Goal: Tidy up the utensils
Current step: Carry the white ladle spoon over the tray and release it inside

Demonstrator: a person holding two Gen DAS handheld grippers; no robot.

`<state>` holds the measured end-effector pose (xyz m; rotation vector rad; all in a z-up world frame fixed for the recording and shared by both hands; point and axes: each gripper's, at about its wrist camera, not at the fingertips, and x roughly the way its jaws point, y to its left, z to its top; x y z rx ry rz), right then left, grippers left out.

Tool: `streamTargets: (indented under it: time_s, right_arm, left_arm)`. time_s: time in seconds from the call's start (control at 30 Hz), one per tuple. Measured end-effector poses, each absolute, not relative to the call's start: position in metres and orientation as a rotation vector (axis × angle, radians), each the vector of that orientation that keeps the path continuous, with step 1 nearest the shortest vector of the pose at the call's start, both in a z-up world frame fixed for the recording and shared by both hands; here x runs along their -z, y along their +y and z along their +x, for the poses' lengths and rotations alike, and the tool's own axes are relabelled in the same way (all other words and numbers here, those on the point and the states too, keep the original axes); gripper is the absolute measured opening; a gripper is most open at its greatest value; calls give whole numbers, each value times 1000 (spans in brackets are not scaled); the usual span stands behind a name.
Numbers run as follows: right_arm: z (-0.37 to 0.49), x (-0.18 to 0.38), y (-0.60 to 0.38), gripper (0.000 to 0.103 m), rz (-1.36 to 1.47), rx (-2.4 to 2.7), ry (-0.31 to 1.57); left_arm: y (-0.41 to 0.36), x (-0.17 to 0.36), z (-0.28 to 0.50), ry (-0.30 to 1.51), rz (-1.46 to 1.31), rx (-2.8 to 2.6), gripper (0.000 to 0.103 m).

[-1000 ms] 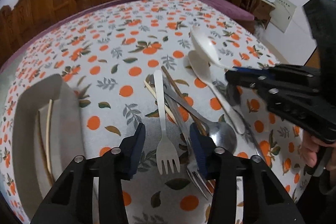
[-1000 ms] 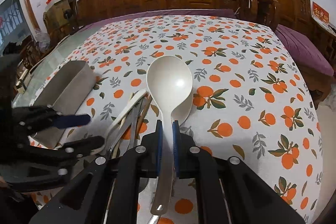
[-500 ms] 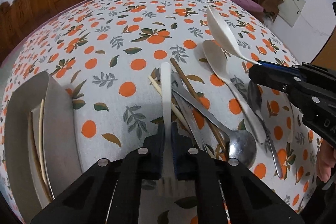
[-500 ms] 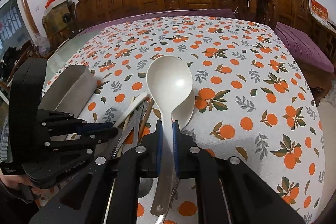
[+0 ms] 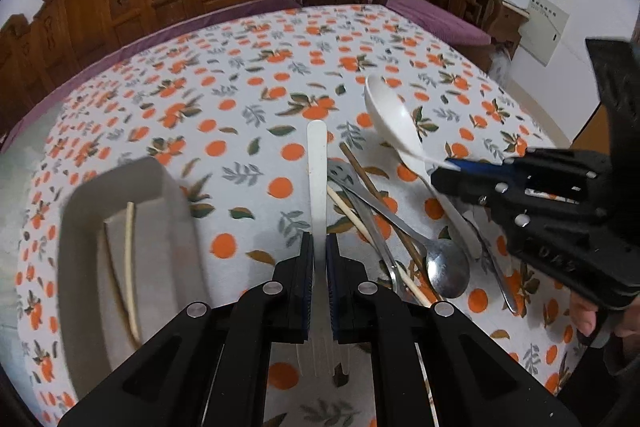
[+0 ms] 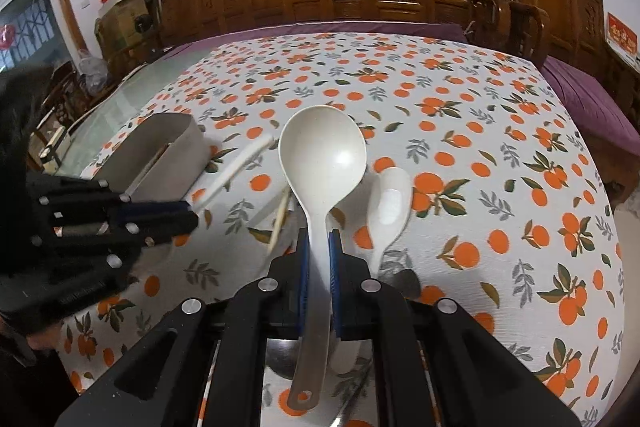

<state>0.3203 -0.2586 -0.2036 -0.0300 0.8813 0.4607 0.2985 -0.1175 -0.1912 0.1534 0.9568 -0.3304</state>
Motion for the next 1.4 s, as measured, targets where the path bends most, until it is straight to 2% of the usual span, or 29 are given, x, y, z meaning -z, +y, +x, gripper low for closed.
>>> streamTargets:
  time_s: [0.57, 1.13, 1.23, 1.3, 1.4]
  right_arm:
    - [305, 190, -225, 11, -33, -554, 862]
    - [286, 186, -200, 11, -76, -606, 852]
    - [285, 188, -197, 11, -77, -606, 859]
    - [284, 188, -196, 11, -71, -608, 865]
    - [280, 186, -192, 11, -55, -611, 865]
  left_arm:
    - [-45, 158, 277, 894, 113, 286, 6]
    - [17, 193, 290, 952, 19, 161, 6]
    - [21, 196, 291, 960, 4, 156, 14]
    - [24, 193, 289, 946, -5, 155, 26]
    - [28, 186, 286, 923, 1, 155, 27]
